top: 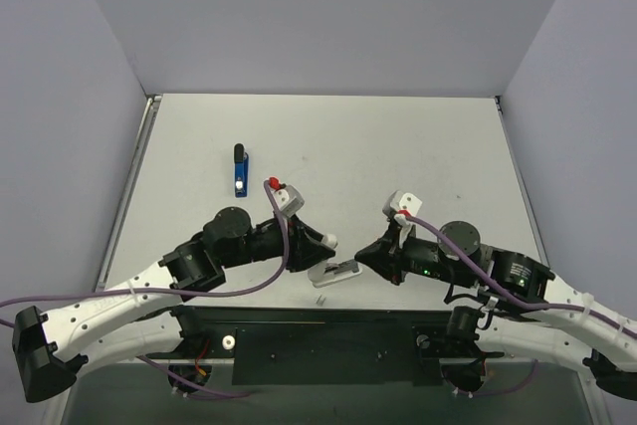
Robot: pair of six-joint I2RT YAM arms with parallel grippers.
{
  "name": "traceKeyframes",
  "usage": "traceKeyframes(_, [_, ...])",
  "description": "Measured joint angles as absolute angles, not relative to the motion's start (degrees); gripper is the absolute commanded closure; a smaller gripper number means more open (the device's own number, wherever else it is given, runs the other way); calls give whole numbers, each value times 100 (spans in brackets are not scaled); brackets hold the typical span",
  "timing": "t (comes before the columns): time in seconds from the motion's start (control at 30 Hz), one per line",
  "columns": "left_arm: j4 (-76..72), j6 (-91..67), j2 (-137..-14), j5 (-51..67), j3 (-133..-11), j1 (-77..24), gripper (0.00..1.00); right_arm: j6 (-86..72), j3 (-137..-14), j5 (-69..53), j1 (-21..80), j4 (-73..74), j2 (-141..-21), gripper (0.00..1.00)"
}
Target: Unload the staples from the stapler
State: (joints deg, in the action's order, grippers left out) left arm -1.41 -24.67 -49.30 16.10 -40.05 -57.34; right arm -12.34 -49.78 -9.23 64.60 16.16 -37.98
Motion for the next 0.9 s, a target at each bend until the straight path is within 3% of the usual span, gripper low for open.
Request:
traceKeyframes(0.4, [-161,-2423,-5760,639,-4466,-5297,100,-1385,-4403,735,6313,215,-5256,100])
traceKeyframes(0.9, [-593,-2641,-6222,969,-4510,-4318,100,-1474,-3822,349,5277,-1619,-5996,100])
